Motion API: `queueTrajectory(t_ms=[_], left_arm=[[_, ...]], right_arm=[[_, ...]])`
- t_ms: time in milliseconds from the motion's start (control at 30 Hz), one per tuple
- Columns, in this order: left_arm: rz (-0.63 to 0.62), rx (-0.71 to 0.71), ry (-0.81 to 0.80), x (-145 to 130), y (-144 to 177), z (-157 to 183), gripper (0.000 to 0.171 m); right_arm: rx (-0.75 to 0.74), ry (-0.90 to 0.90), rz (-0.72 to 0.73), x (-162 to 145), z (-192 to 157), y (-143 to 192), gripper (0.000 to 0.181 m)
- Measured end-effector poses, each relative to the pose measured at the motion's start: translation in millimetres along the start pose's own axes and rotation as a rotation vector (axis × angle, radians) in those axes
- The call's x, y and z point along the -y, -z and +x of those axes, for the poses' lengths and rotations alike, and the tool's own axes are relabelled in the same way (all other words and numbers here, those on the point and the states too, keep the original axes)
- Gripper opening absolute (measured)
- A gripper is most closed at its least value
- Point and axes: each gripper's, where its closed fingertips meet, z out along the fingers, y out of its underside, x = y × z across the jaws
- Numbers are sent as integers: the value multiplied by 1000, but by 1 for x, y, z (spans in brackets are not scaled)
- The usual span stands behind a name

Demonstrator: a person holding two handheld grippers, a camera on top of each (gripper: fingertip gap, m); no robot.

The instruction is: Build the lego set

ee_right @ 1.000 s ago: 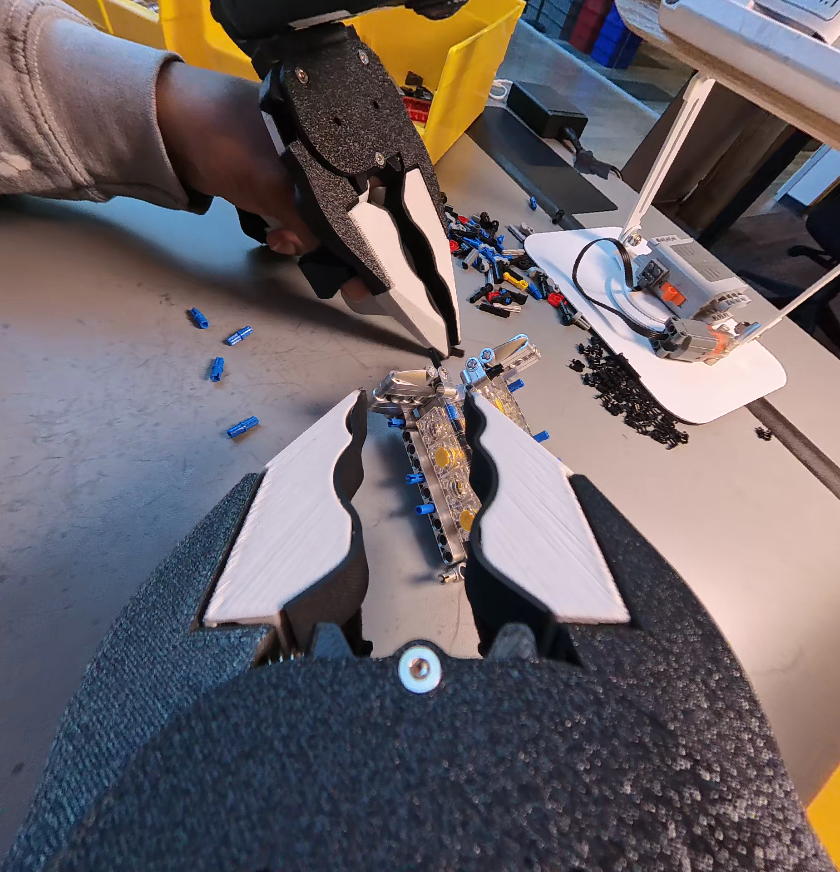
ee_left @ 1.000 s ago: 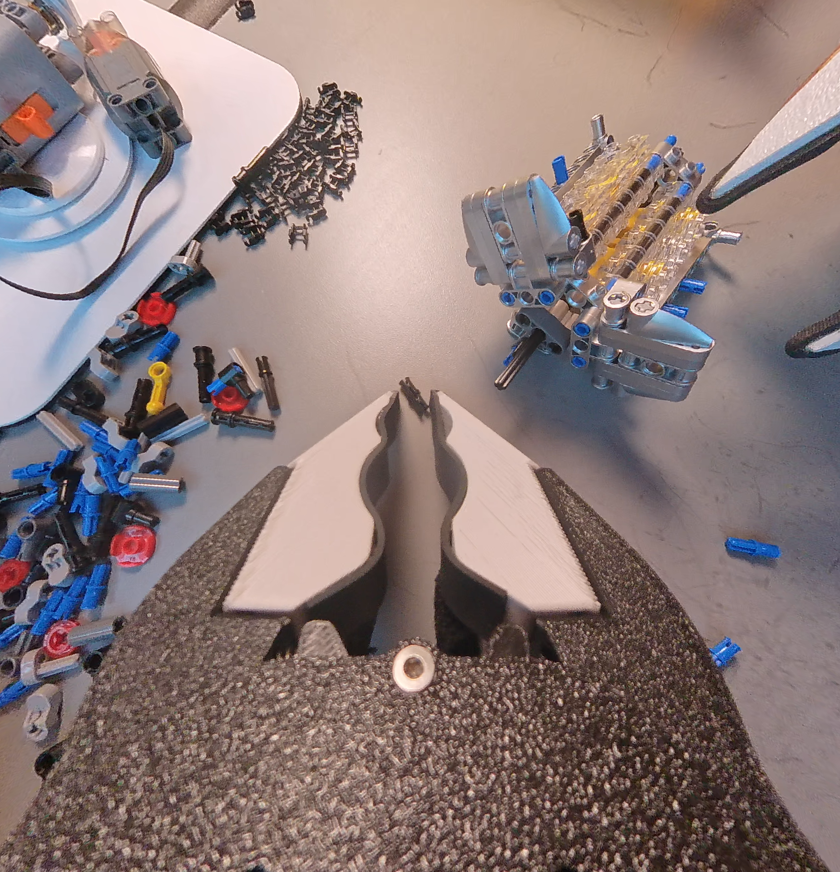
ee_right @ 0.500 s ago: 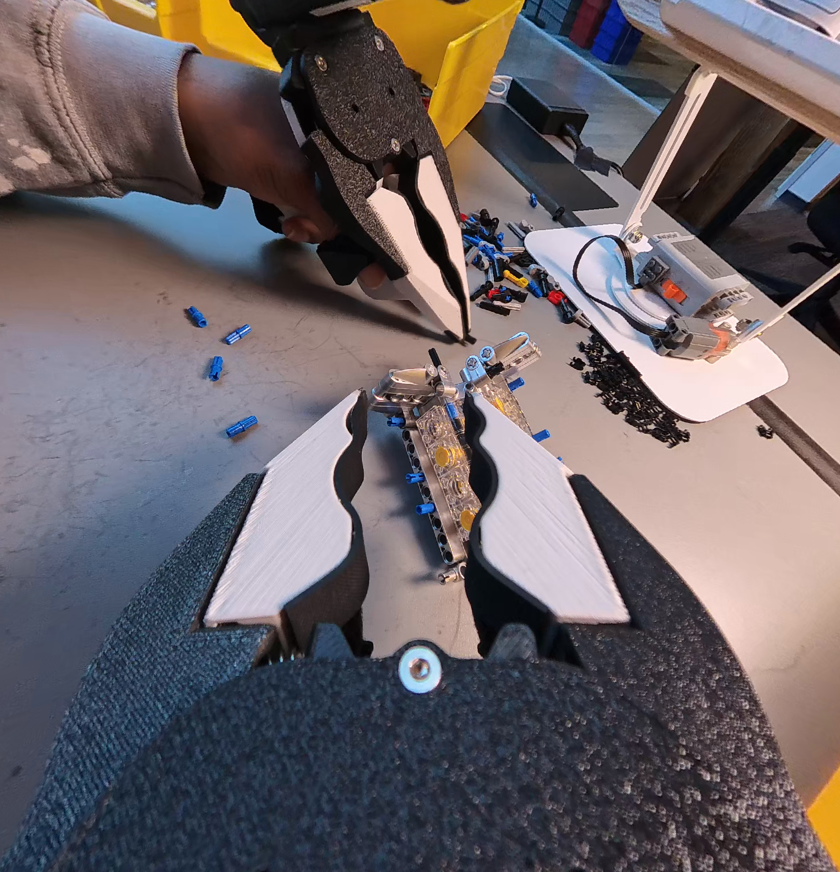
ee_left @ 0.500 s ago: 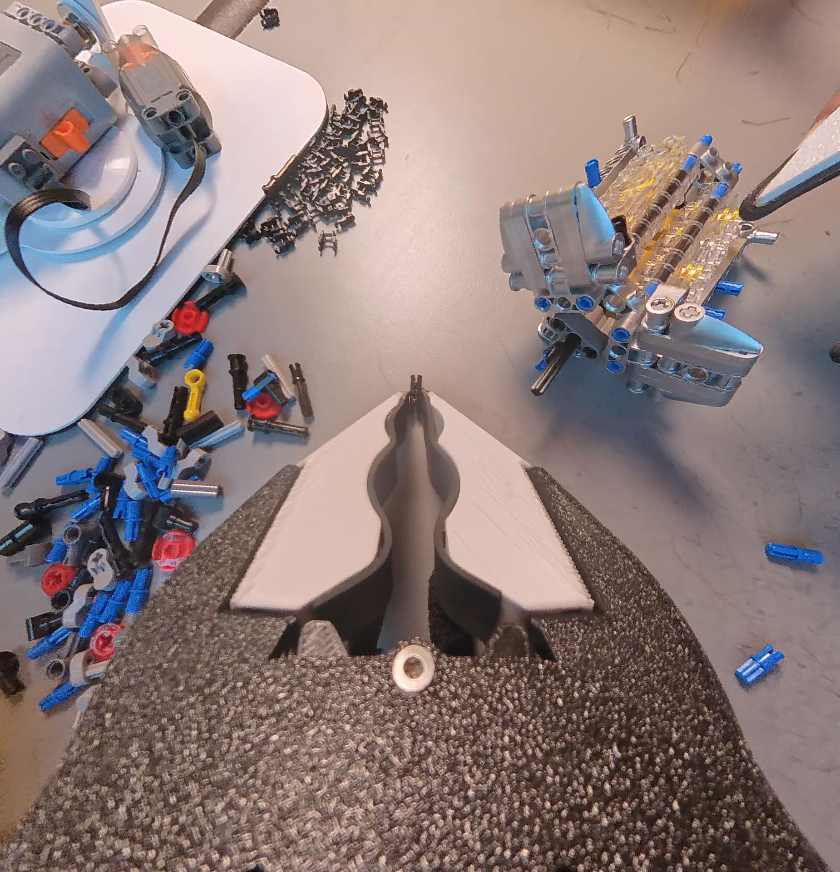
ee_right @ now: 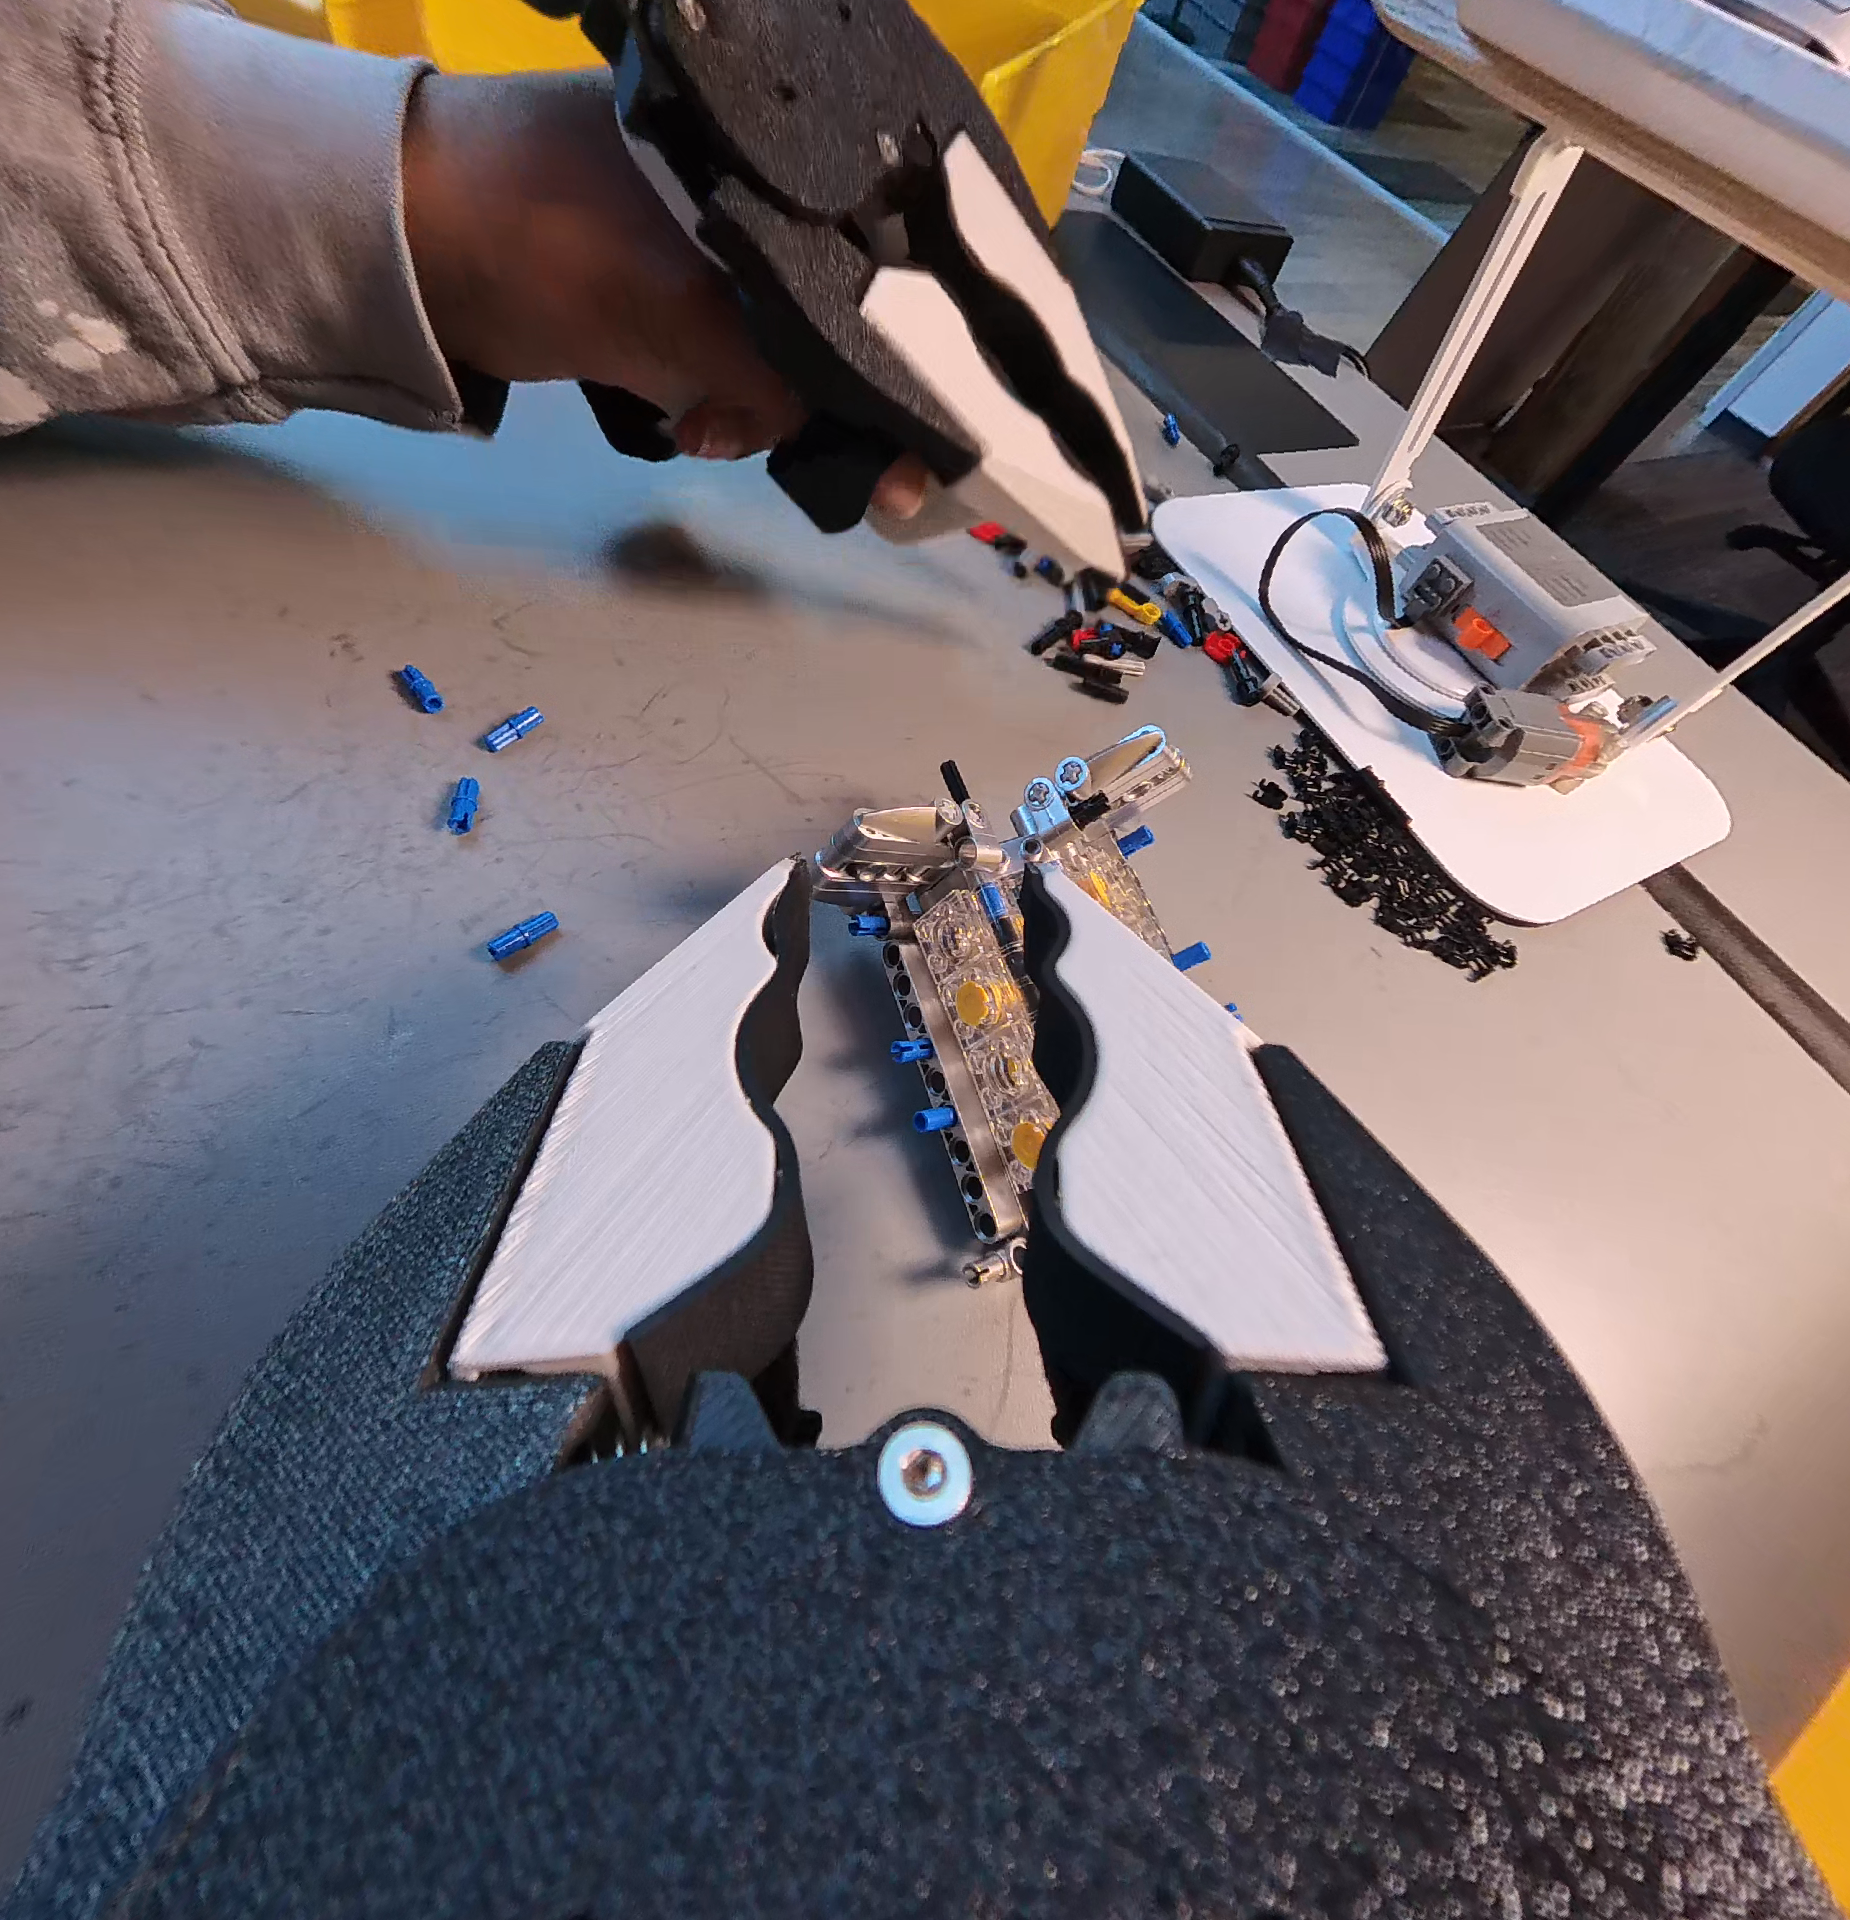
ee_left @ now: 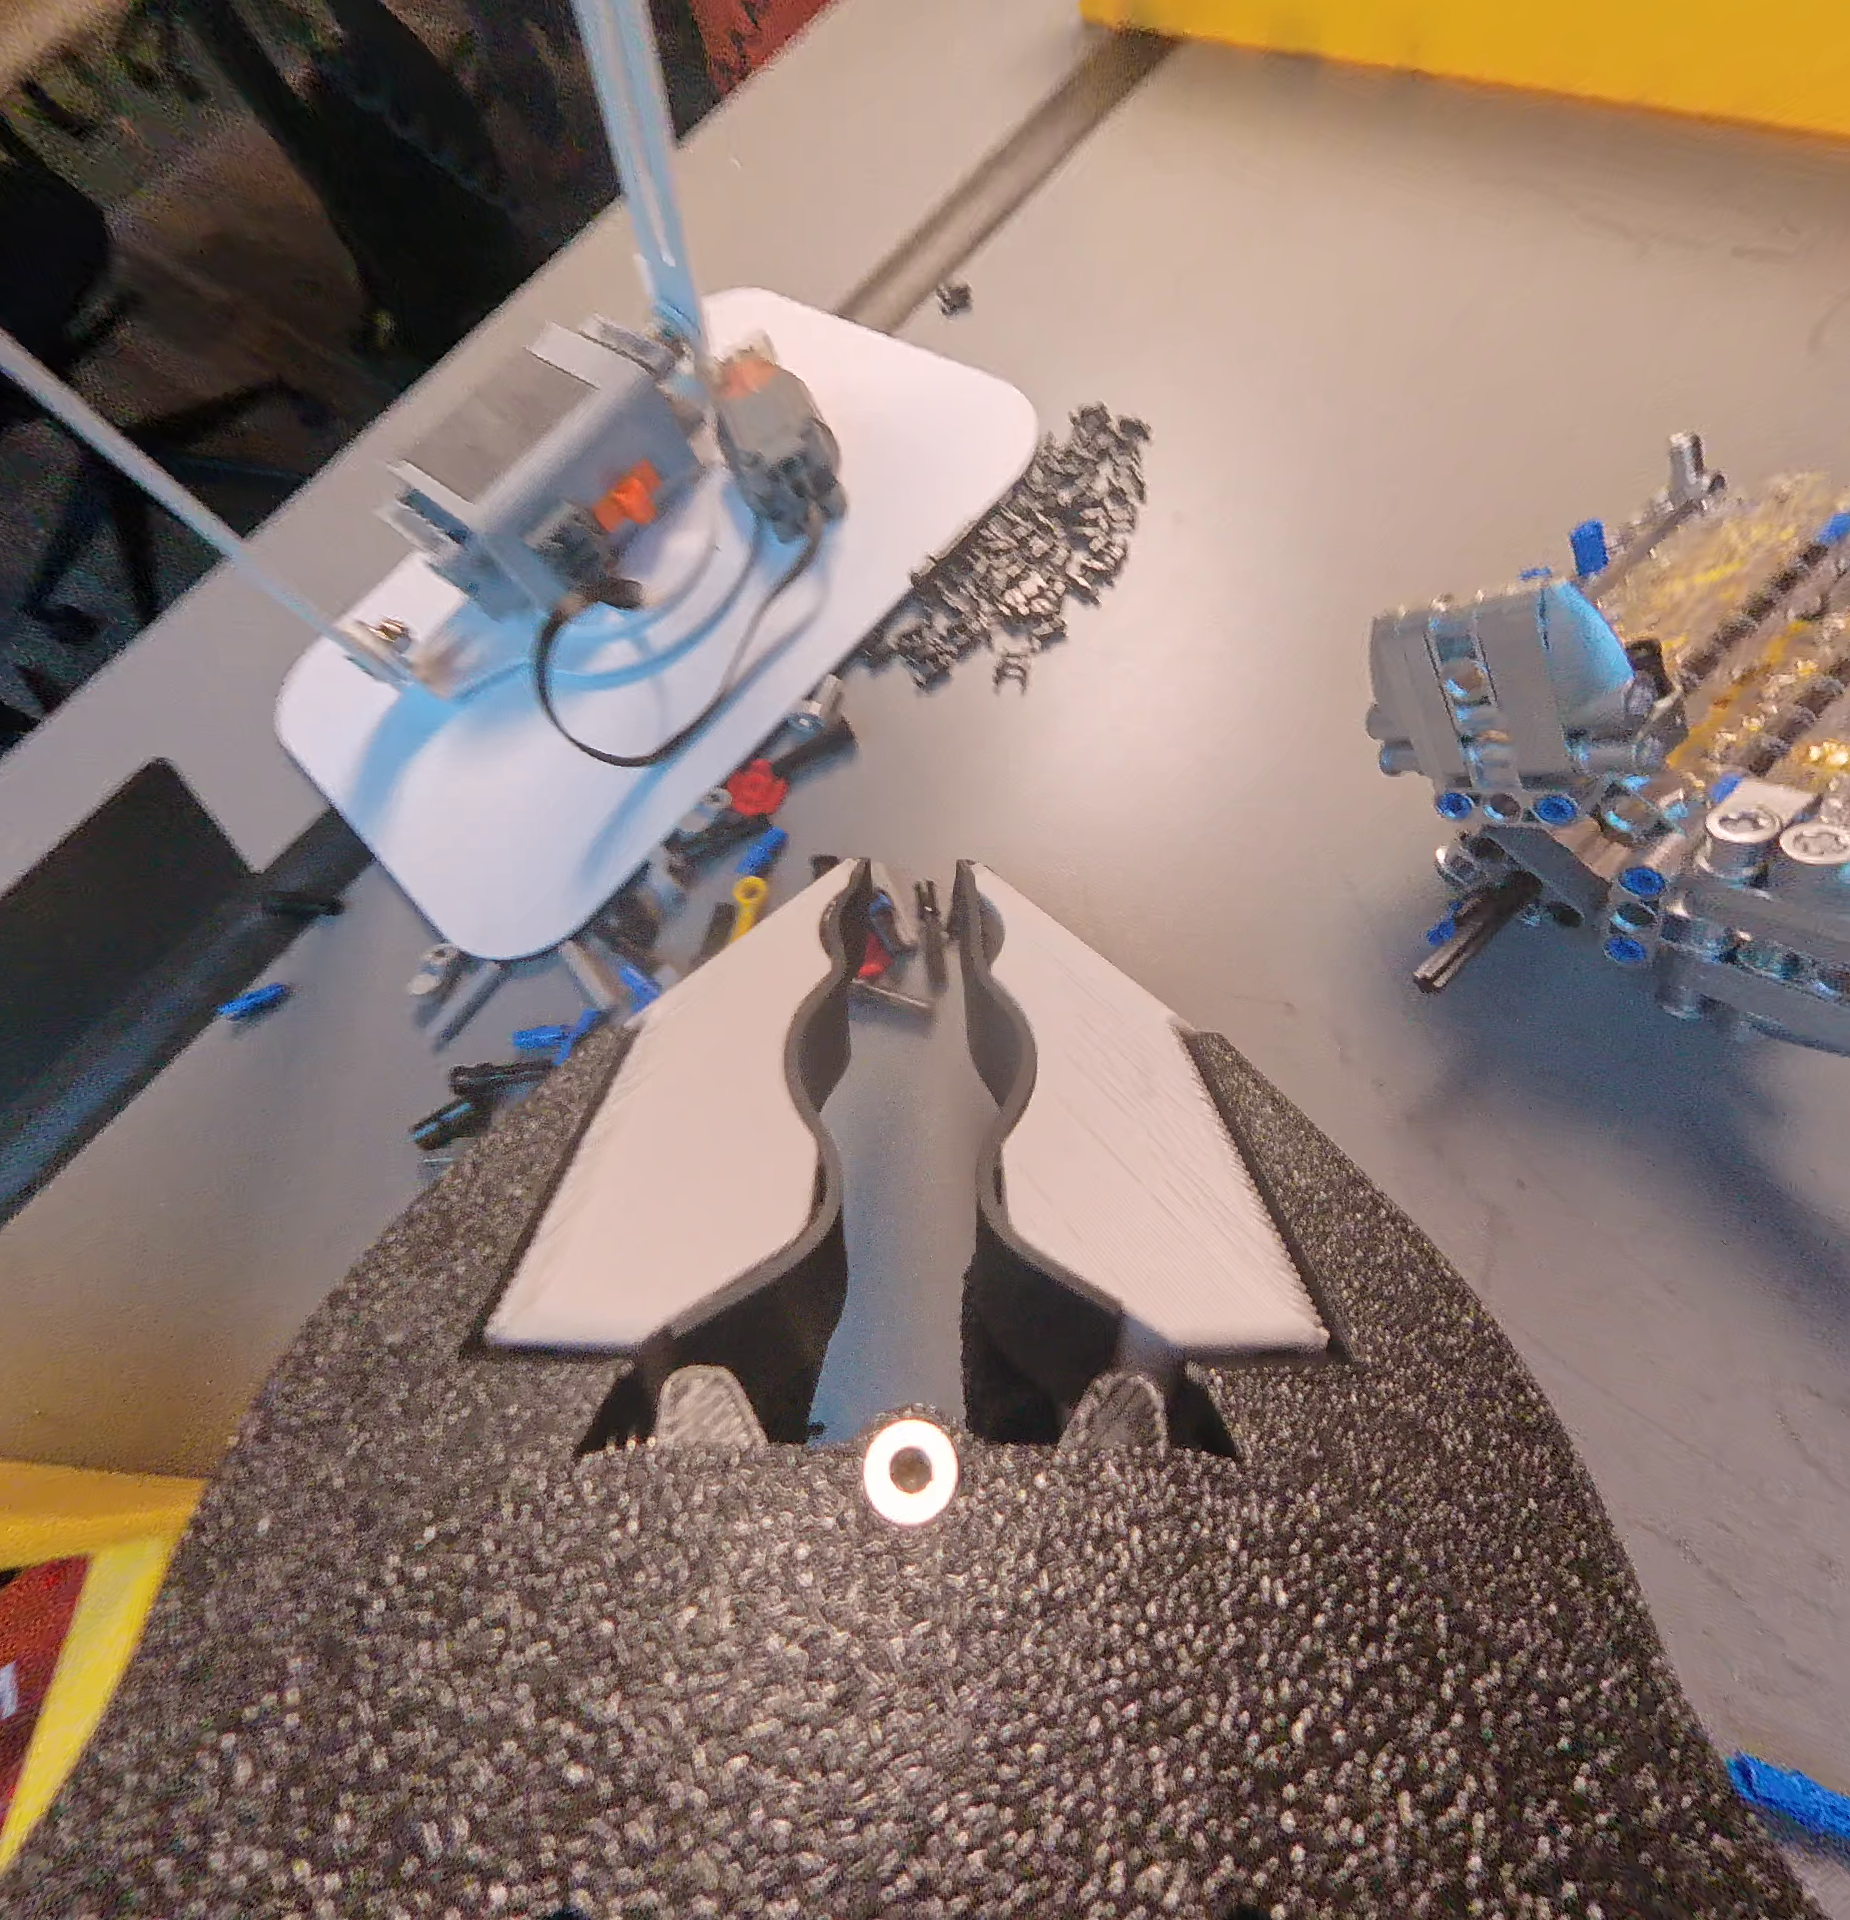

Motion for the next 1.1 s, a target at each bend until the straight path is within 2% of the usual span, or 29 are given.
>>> queueTrajectory(t_ms=[133,333,467,567,767,967,1100], left_arm=[[141,105,82,21,25,-30,15],[394,81,242,43,62,-45,15],[602,135,336,56,95,-63,18],[705,214,375,57,117,-79,20],[736,296,357,53,131,-93,22],[719,331,281,56,133,-92,21],[722,409,181,75,138,-107,21]], right_arm=[[-2,7,0,0,-1,0,40],[-22,9,16,2,2,2,40],[-85,-2,74,10,14,7,42],[-148,-34,147,19,27,15,45],[-241,-115,239,26,52,28,58],[-281,-136,269,27,61,33,58],[-280,-136,263,27,61,32,57]])
